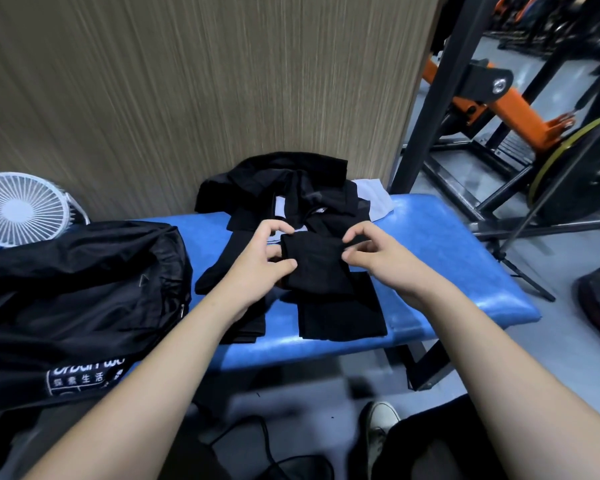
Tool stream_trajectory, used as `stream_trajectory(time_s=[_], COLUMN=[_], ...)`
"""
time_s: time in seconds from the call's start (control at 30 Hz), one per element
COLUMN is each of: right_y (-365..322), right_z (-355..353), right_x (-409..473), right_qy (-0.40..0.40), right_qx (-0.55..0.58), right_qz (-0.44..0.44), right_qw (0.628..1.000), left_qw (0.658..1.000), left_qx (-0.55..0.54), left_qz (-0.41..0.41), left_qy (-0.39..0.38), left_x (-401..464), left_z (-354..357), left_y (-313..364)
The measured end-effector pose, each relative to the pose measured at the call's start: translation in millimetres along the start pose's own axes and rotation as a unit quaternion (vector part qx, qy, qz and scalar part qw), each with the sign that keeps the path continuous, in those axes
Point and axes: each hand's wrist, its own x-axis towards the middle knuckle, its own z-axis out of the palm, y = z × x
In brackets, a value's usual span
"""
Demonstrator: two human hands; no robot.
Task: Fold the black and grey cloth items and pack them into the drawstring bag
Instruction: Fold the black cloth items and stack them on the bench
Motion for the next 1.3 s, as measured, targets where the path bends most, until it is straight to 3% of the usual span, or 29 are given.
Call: stream_trajectory(time_s=[0.2,0.37,0.47,0.6,0.7,0.93,1.07,1.3], right_y=[-3,-2,3,8,10,19,20,12], right_z=[-2,-13,-15,-17,-20,-19,-21,0], right_x=[-5,-12,-14,-16,-18,-14,-12,-6], right_qy=[-0.034,-0.07,-0.046,-0.036,-0.05,-0.097,-0.103,-0.119], right_qx=[0.053,0.176,0.101,0.014,-0.061,-0.272,-0.283,-0.303], right_qz=[0.03,0.028,0.025,0.035,0.03,0.043,0.062,0.014], right_qw=[0.998,0.981,0.993,0.999,0.996,0.957,0.951,0.945], left_qw=[0.999,0.999,0.998,0.997,0.992,0.946,0.92,0.876], left_qx=[0.022,-0.003,0.054,0.043,0.1,0.311,0.385,0.479], left_qz=[0.017,0.002,-0.004,-0.027,-0.021,0.01,0.049,0.053], left_qy=[-0.035,-0.035,-0.021,-0.059,-0.08,-0.095,-0.06,-0.009], left_x=[-3,-4,-1,-1,-2,-6,-8,-9], left_z=[2,8,11,17,19,18,20,18], left_y=[6,9,6,1,-1,-7,-9,-9])
